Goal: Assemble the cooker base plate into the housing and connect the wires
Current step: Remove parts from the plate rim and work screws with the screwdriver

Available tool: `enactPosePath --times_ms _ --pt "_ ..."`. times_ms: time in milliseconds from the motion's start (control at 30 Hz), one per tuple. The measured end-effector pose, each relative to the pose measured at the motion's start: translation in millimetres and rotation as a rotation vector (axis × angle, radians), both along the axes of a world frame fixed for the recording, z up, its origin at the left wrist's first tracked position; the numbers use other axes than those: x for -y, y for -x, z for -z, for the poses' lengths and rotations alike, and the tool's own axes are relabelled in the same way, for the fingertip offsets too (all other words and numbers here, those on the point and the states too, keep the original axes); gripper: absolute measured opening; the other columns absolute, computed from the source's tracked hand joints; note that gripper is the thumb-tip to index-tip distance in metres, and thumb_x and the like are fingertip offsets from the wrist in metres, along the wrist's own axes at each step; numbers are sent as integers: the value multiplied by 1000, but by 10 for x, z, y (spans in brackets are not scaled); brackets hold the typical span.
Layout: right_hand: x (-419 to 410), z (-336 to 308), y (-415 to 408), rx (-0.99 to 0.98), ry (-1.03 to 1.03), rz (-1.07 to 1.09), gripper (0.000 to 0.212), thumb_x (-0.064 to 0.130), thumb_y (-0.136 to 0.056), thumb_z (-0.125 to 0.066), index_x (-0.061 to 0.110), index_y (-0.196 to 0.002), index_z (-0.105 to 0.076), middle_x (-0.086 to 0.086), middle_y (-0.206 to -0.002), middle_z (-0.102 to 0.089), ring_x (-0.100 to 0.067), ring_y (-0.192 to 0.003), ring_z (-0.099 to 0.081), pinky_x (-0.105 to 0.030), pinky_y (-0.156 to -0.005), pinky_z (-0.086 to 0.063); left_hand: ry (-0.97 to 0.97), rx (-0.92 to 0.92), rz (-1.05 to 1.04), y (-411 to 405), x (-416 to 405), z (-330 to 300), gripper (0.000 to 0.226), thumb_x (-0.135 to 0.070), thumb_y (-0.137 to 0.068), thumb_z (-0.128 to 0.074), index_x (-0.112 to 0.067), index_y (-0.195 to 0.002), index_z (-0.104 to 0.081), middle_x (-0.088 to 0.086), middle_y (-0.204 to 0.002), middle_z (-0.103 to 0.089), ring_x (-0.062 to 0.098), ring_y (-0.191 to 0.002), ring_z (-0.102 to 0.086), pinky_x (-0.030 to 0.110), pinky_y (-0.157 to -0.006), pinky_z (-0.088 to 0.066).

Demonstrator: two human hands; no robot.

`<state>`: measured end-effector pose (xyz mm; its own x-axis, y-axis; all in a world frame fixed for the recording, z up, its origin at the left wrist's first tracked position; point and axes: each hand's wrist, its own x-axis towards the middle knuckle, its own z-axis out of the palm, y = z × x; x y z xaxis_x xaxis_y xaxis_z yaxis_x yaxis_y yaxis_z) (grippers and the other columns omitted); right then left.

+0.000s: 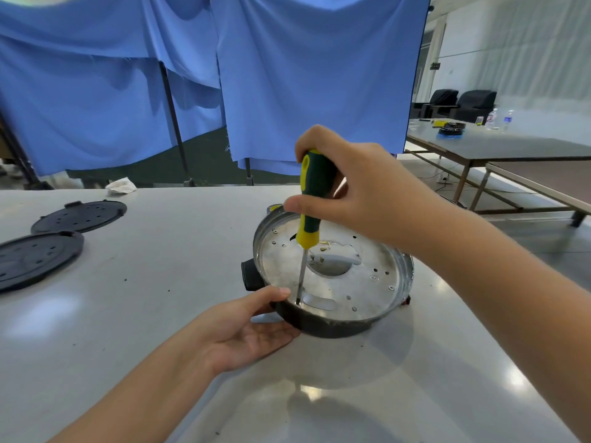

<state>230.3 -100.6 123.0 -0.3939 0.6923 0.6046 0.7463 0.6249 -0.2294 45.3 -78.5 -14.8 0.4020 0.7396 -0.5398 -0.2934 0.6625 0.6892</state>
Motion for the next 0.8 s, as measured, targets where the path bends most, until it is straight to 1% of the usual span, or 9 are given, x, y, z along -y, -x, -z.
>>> enactPosePath --times_ms 133,267,333,400,433,533,600,667,800 --pt "38 -104 66 85 120 -58 39 37 -87 -65 25 -118 -44 2 -100 -59 -13 -82 -60 -32 -74 -54 3 11 2 2 -8 11 62 -5 -48 -82 2 -106 -59 36 -111 -63 44 -104 -65 45 -94 -51" --pt "49 -197 32 -6 410 -119 44 19 -96 -45 37 -135 -38 2 -123 -57 -19 -102 -62 -35 -88 -53 7 14 -13 -6 -18 22 65 -5 -52 -81 2 -113 -59 36 -108 -65 44 -98 -68 46 -84 -58" --pt "43 -235 44 -3 337 -96 31 29 -95 -52 32 -126 -49 4 -108 -63 -10 -94 -63 -24 -80 -53 11 23 -24 -8 -22 26 71 -4 -53 -81 3 -119 -57 36 -108 -65 45 -95 -68 49 -78 -58" --pt "33 -239 78 46 161 -12 26 44 -87 -61 23 -101 -55 7 -81 -62 -6 -69 -58 -19 -62 -49 10 27 -27 -13 -23 32 76 -4 -53 -80 5 -124 -55 35 -110 -64 45 -98 -67 47 -83 -58" --pt "22 -222 90 96 63 61 32 50 -85 -62 20 -89 -52 6 -68 -56 -10 -57 -50 -20 -52 -42 8 27 -29 -16 -25 36 77 -4 -53 -81 4 -124 -55 35 -111 -64 45 -100 -67 47 -87 -56" --pt "-12 -165 130 281 -222 334 41 57 -87 -48 18 -77 -42 4 -55 -42 -12 -47 -35 -27 -46 -26 3 27 -26 -20 -21 36 71 -4 -50 -81 3 -116 -57 35 -113 -63 45 -101 -66 47 -84 -57" --pt "-38 -146 141 277 -223 323 39 57 -92 -43 19 -89 -48 4 -66 -50 -13 -54 -44 -26 -48 -31 7 28 -21 -17 -17 34 69 -4 -47 -82 3 -111 -57 36 -112 -63 45 -101 -66 49 -78 -57" --pt "-44 -128 161 172 -37 166 34 50 -95 -45 20 -109 -50 4 -93 -58 -13 -71 -53 -22 -61 -42 8 25 -15 -16 -11 32 68 -5 -45 -83 4 -108 -58 36 -109 -64 45 -100 -67 50 -78 -57" --pt "8 -198 146 19 290 -42 26 28 -99 -44 26 -125 -48 10 -116 -49 3 -87 -51 -10 -74 -42 15 37 -43 -13 -11 49 71 -5 -49 -82 5 -114 -57 34 -114 -63 45 -97 -68 47 -76 -59"
